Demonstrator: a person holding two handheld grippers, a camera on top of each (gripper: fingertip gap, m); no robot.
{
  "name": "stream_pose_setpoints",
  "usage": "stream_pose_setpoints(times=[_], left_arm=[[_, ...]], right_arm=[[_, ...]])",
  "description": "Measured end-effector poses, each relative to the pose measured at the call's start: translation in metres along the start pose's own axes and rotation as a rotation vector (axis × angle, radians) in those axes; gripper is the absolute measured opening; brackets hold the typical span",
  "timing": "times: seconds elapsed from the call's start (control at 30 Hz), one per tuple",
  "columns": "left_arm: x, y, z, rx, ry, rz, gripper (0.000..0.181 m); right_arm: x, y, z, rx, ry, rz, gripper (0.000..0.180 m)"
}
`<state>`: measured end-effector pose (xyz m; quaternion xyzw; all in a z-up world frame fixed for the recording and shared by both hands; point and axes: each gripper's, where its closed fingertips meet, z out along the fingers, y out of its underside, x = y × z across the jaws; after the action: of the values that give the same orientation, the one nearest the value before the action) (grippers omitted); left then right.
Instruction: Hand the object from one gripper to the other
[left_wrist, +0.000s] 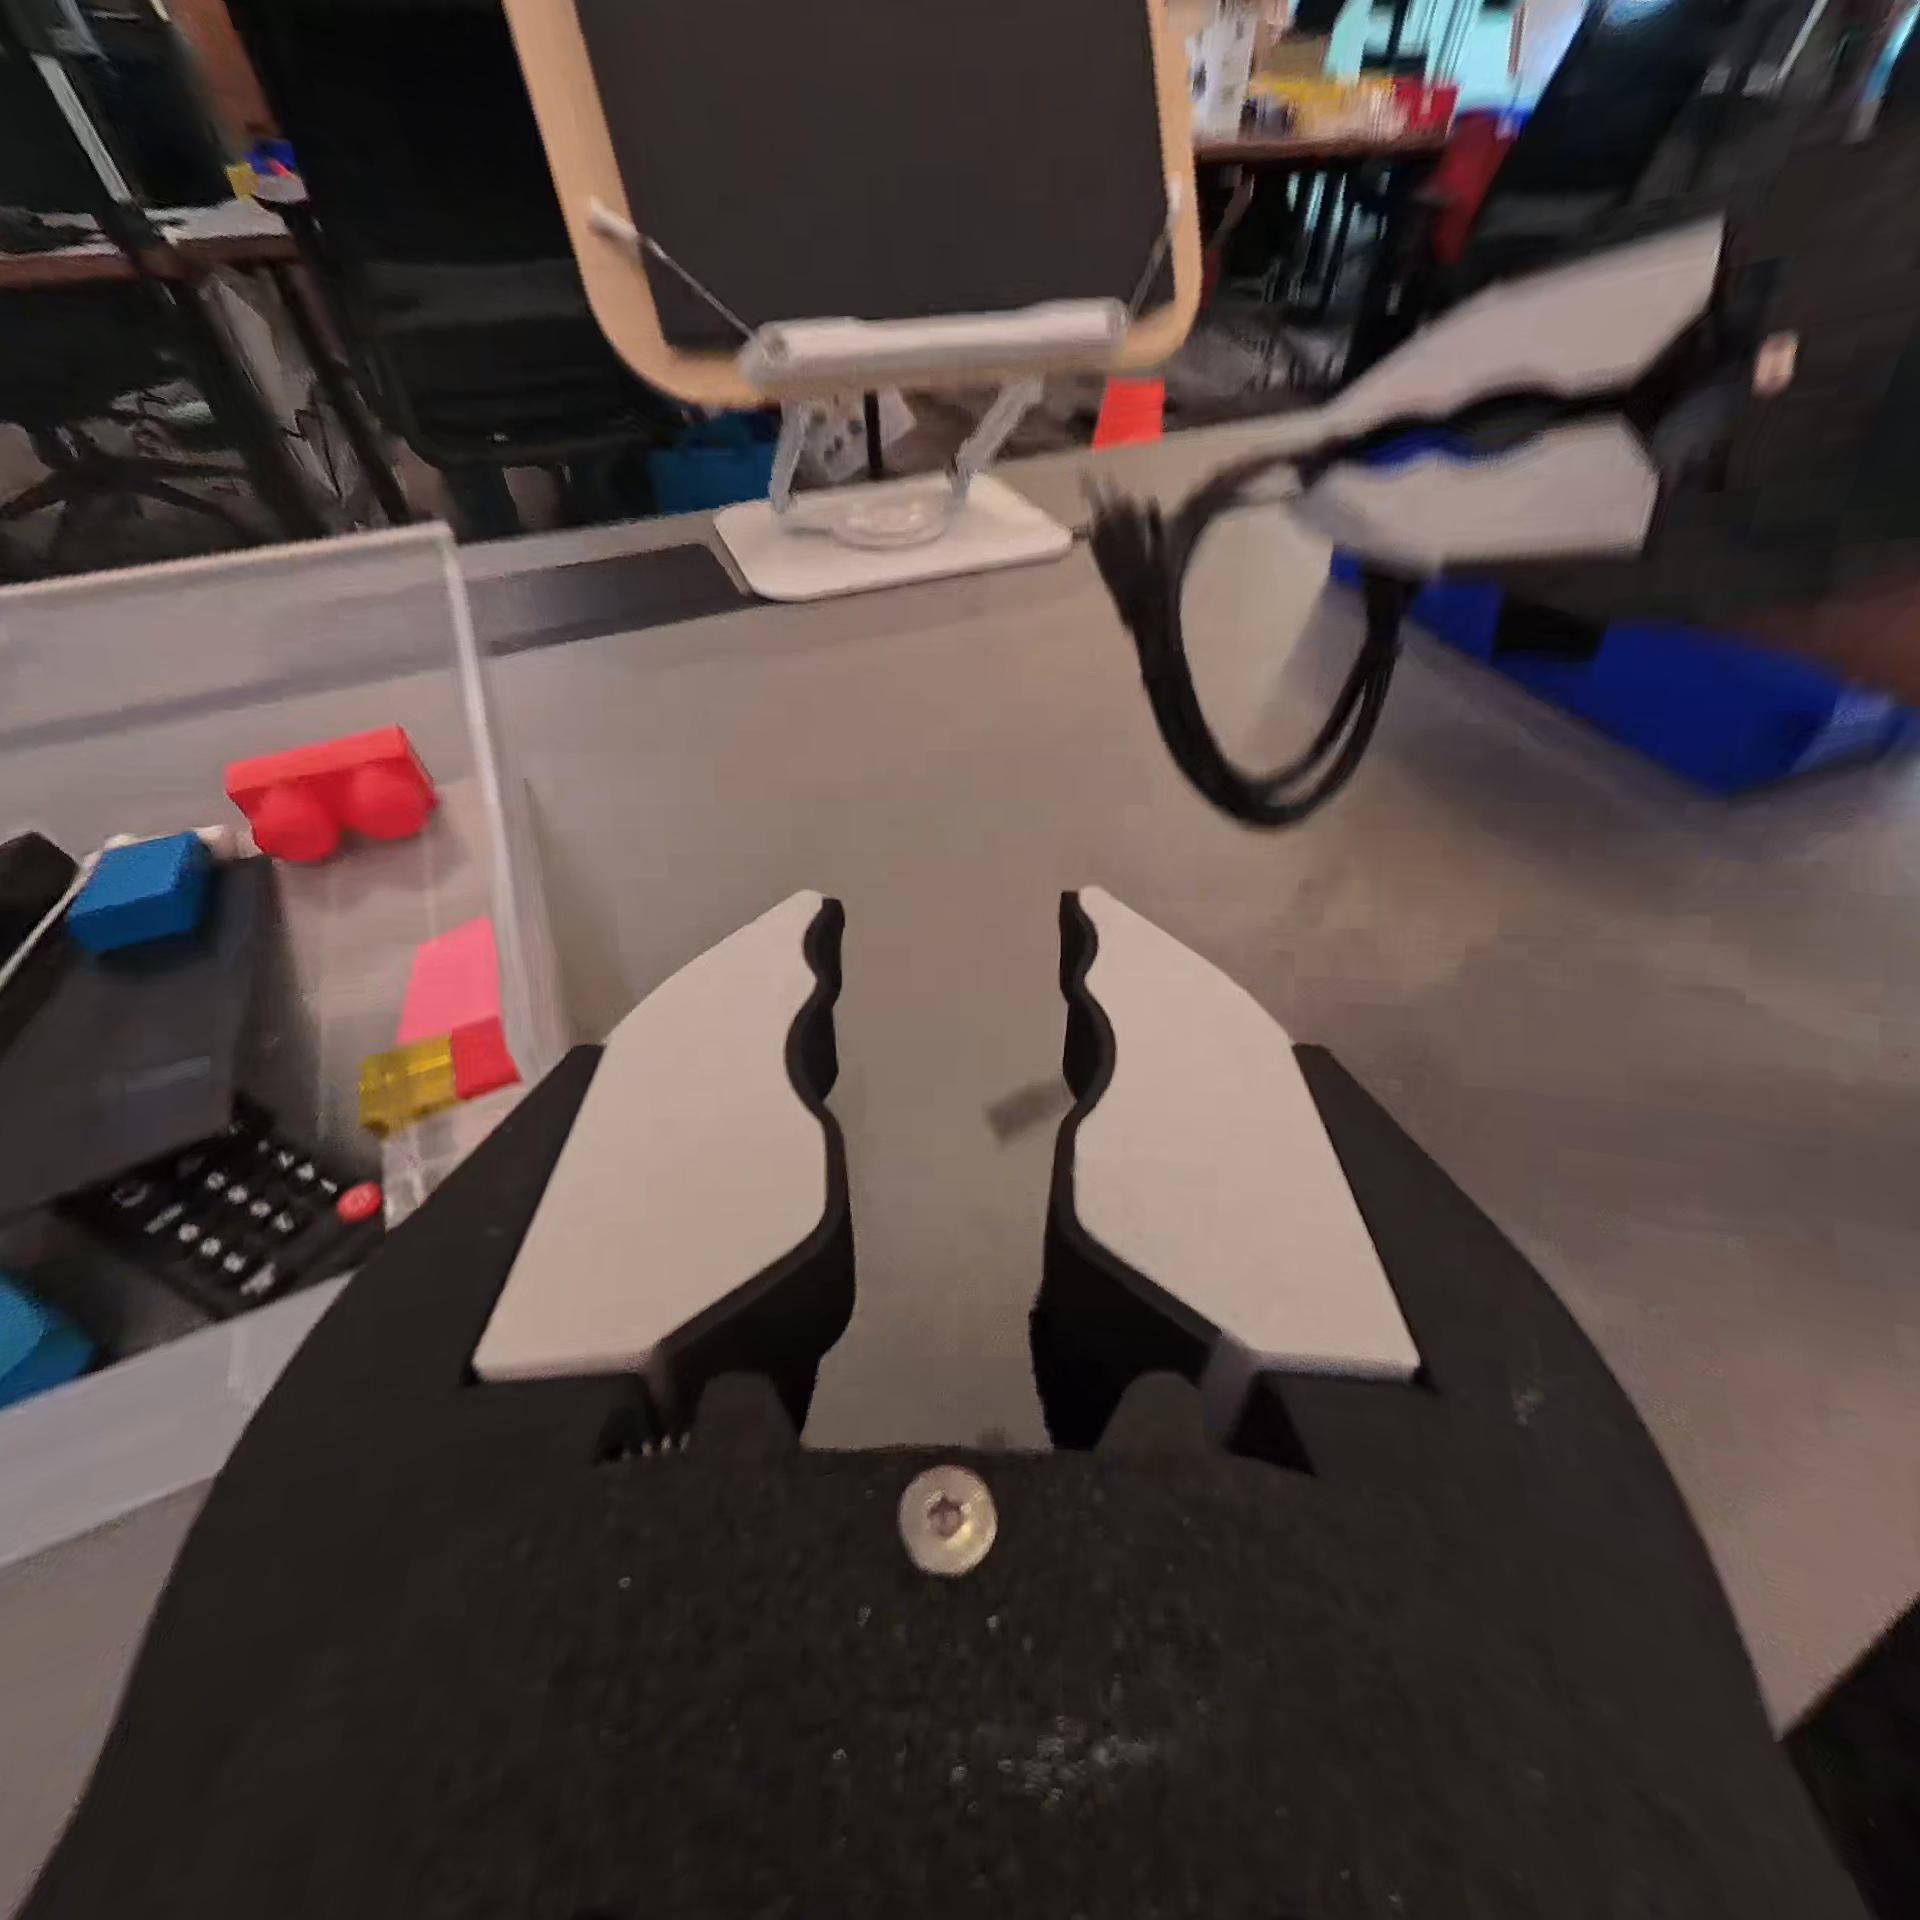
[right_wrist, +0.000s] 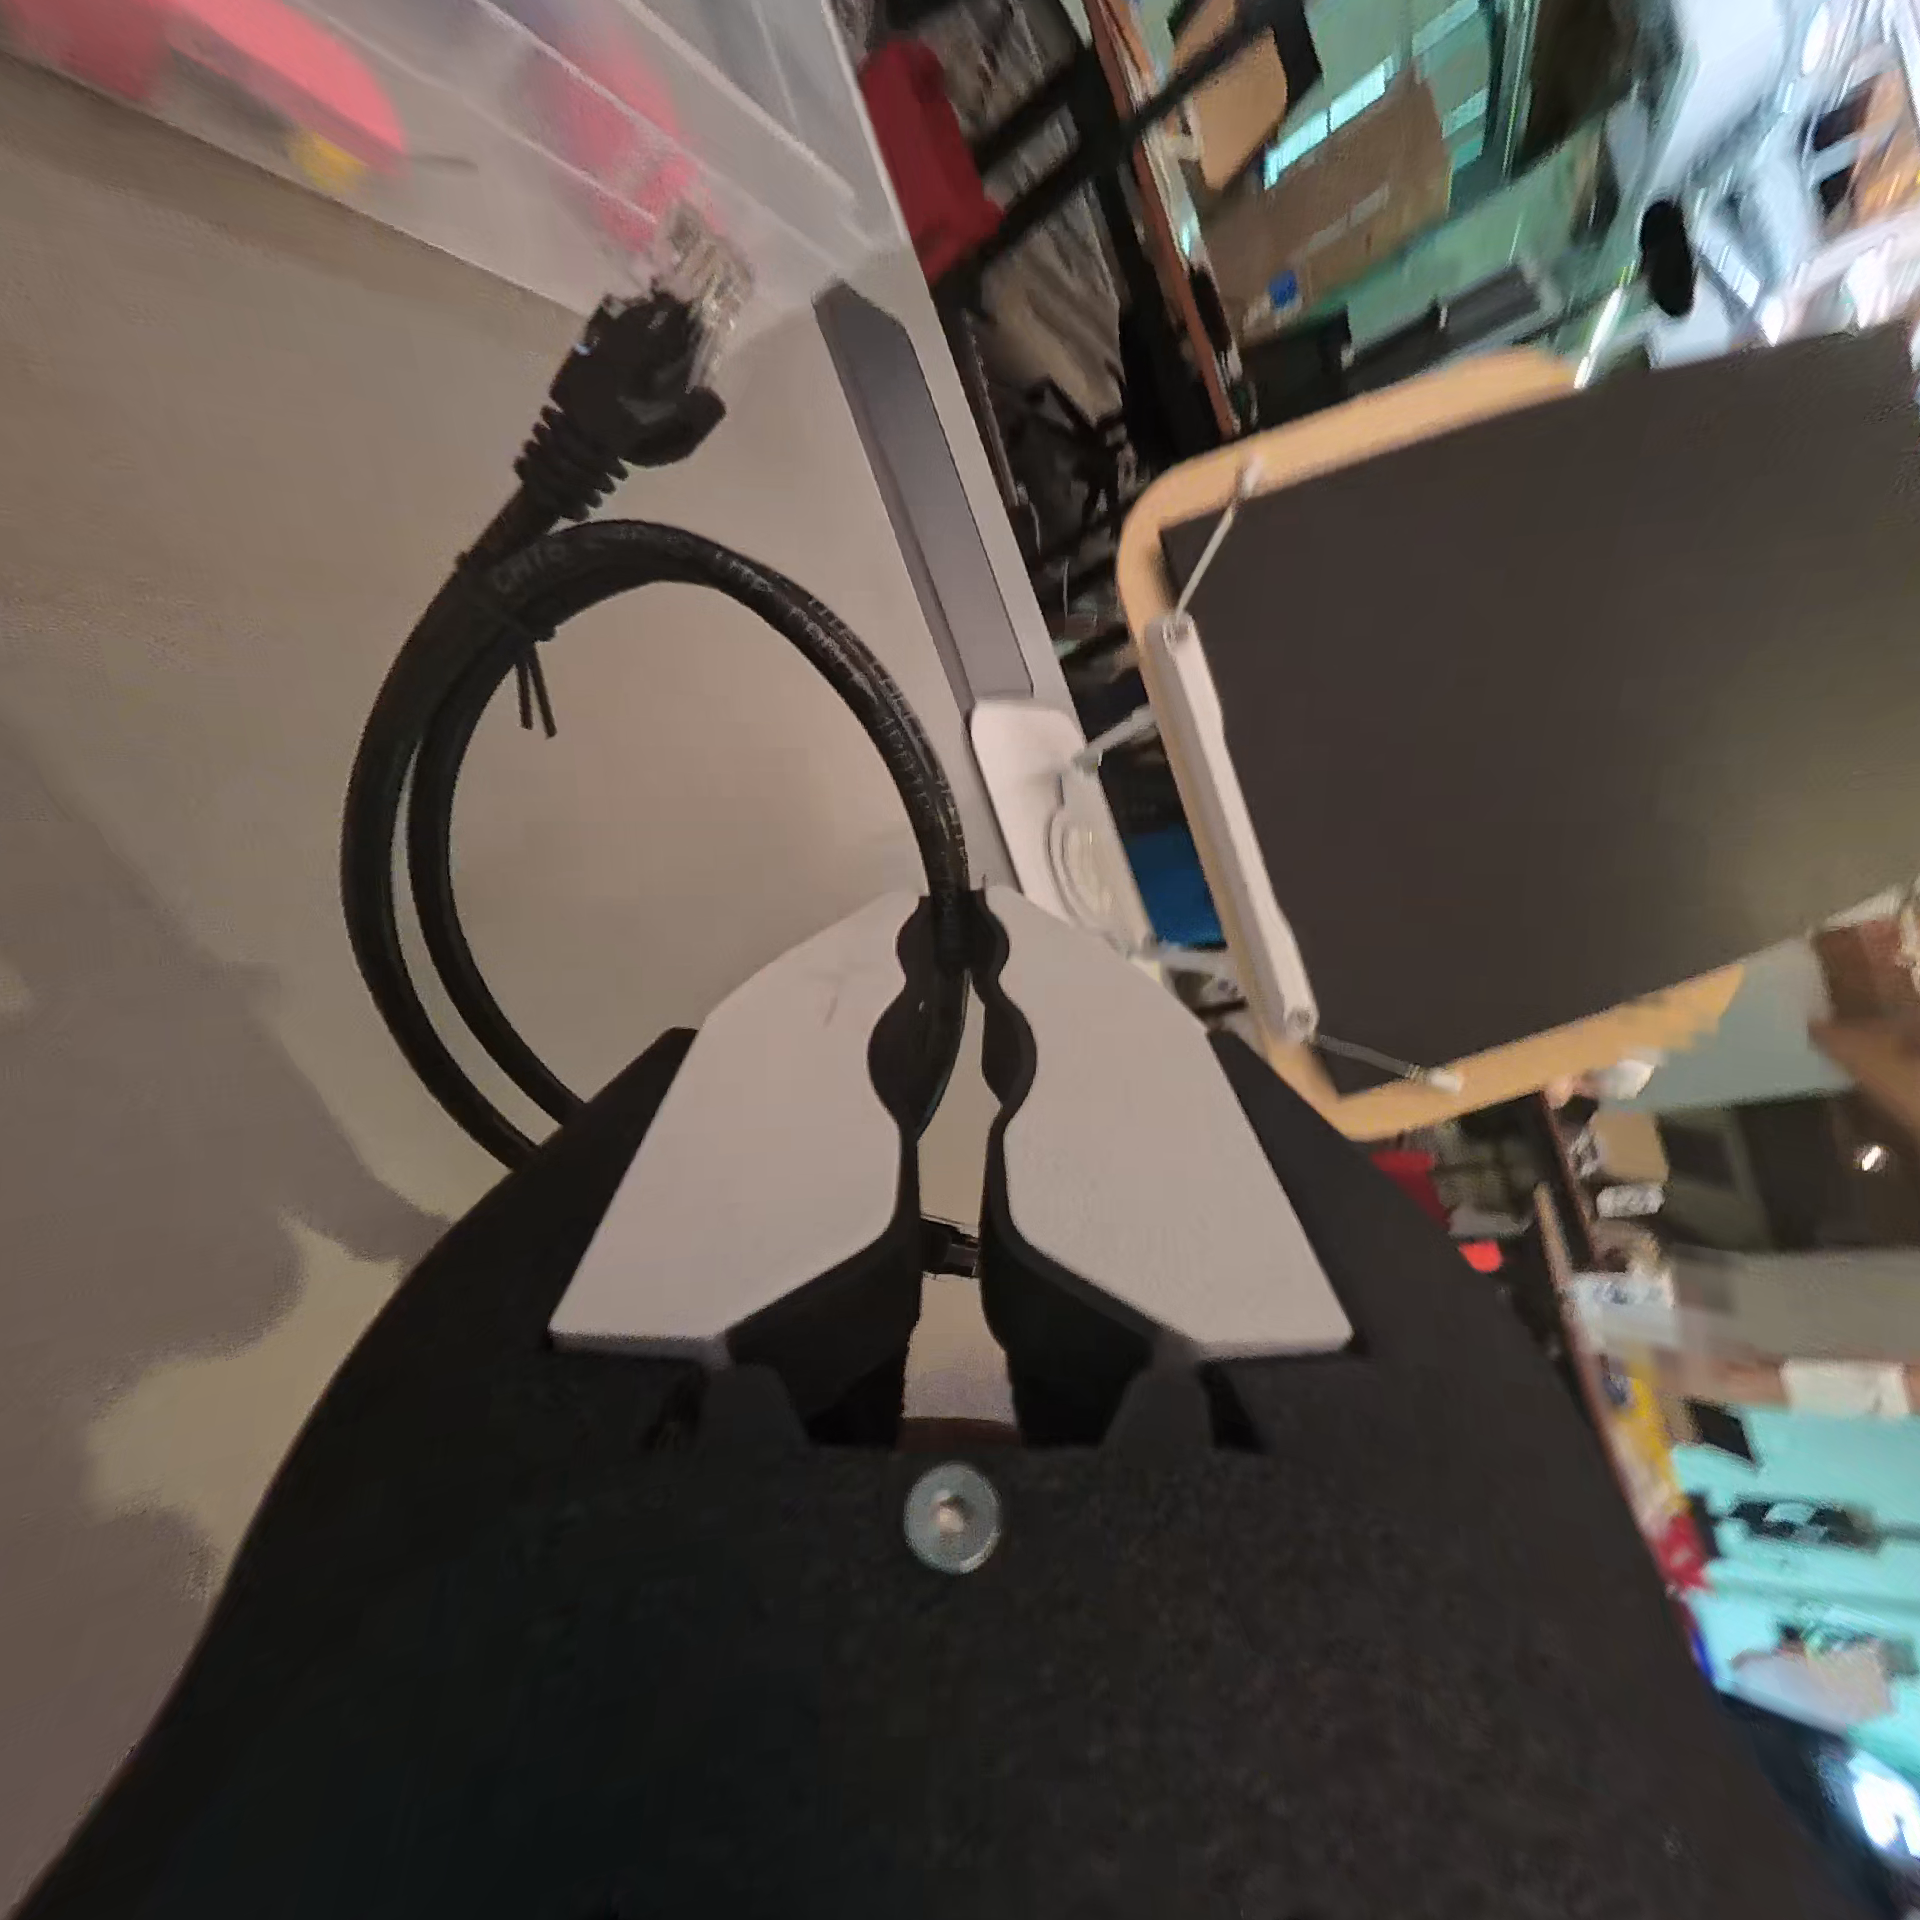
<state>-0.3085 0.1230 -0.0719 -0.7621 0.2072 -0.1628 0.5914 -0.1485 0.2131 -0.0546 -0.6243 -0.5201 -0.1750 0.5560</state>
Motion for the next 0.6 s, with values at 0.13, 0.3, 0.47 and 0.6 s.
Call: stream_pose_setpoints(times=[0.13, 0.3, 0.47, 0.6], left_arm=[[0.026, 0.014, 0.005, -0.077, 0.046, 0.053, 0.048], [0.038, 0.019, 0.012, -0.094, 0.057, 0.134, 0.038], [0.045, 0.013, 0.008, -0.067, 0.108, 0.081, 0.038], [0.047, 0.018, 0.009, -0.097, 0.126, 0.08, 0.038]], right_arm=[[0.021, 0.03, 0.001, -0.093, -0.016, 0.278, 0.006], [0.042, 0.044, -0.007, -0.067, -0.091, 0.588, 0.006], [0.116, 0.106, -0.043, -0.203, 0.059, 0.762, 0.006], [0.177, 0.208, -0.099, -0.403, 0.245, 1.016, 0.006]])
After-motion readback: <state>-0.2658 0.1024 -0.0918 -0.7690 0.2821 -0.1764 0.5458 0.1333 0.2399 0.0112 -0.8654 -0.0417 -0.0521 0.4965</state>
